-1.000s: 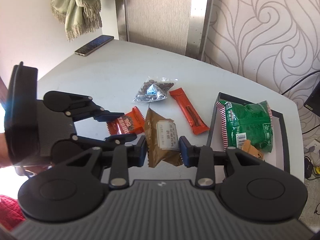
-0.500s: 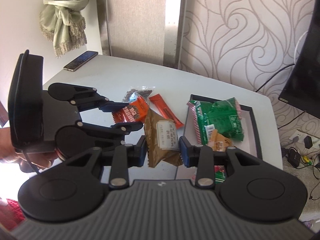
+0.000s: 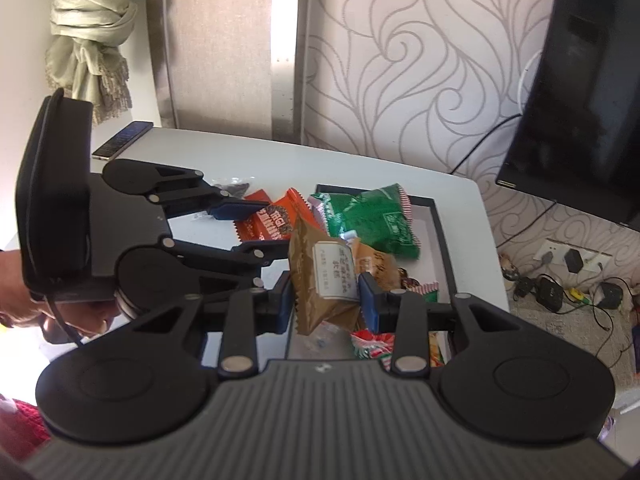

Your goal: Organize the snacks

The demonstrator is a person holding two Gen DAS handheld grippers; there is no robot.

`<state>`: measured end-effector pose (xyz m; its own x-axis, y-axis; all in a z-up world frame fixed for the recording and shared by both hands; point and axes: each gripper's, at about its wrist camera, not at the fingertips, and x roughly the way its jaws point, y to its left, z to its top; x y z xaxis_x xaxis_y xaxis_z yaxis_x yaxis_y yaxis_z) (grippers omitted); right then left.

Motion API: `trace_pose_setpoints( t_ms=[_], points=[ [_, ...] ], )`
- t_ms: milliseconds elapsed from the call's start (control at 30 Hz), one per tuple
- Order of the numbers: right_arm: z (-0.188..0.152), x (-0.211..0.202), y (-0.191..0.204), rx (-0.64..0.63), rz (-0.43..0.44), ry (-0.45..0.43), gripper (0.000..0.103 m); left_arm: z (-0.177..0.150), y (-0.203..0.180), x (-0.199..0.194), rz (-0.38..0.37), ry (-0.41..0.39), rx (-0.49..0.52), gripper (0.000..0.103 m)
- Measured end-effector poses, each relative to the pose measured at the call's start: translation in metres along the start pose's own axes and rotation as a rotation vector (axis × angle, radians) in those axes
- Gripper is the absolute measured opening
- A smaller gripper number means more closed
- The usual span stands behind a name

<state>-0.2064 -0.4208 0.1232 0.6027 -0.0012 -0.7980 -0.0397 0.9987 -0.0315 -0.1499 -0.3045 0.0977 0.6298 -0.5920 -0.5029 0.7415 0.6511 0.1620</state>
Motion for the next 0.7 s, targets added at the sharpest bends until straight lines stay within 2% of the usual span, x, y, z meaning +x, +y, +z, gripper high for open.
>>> trace_pose_setpoints(
  t_ms=[300, 700],
  points=[
    [-0.011, -0.016, -0.013, 0.027, -0.042, 0.001, 0.038, 0.018, -0.021, 0.011, -0.046, -0.030, 0.018, 0.042],
    [-0.019, -0.019, -0.025, 0.043, -0.059, 0.019, 0.038, 0.039, -0.033, 0.043, -0.063, -0.034, 0.029, 0.042]
  ],
)
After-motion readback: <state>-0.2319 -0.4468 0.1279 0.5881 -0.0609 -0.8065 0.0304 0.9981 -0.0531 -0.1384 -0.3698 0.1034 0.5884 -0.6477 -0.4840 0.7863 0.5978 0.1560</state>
